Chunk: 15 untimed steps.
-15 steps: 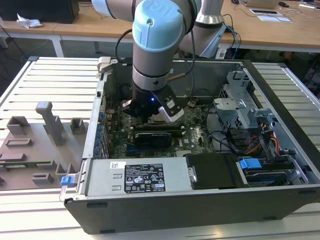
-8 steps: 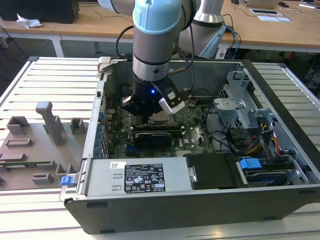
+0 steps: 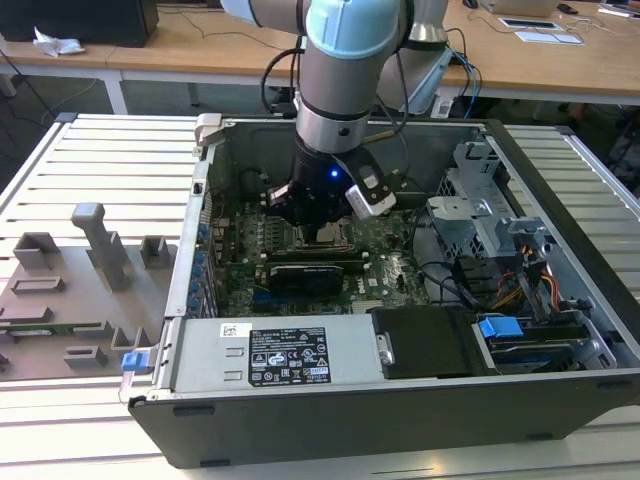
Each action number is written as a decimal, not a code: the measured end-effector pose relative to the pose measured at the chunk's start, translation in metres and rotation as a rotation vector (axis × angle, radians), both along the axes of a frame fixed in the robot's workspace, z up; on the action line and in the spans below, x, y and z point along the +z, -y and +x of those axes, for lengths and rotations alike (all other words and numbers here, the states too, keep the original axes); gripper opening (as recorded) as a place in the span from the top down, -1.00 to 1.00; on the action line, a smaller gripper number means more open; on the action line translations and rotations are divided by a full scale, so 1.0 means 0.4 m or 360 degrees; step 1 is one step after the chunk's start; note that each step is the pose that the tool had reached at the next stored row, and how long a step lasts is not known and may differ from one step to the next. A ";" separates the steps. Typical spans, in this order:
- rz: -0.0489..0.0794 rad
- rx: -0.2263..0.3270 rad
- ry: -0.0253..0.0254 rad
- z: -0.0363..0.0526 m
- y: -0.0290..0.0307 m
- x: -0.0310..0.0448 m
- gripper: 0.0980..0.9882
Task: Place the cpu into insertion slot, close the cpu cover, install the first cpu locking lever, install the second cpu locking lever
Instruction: 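Install the second cpu locking lever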
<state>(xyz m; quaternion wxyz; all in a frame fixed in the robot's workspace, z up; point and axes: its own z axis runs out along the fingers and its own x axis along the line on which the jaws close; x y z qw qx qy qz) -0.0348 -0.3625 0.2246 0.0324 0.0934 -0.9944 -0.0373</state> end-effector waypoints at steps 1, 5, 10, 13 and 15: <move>-0.0005 0.0000 -0.00040 0.016 -0.007 -0.001 0.98; -0.0021 0.0000 -0.00132 0.047 -0.057 -0.002 0.98; -0.0073 0.0000 -0.00137 0.057 -0.091 0.032 0.98; -0.0075 0.0000 -0.00135 0.057 -0.091 0.083 0.98; -0.0076 0.0000 -0.00136 0.057 -0.091 0.099 0.98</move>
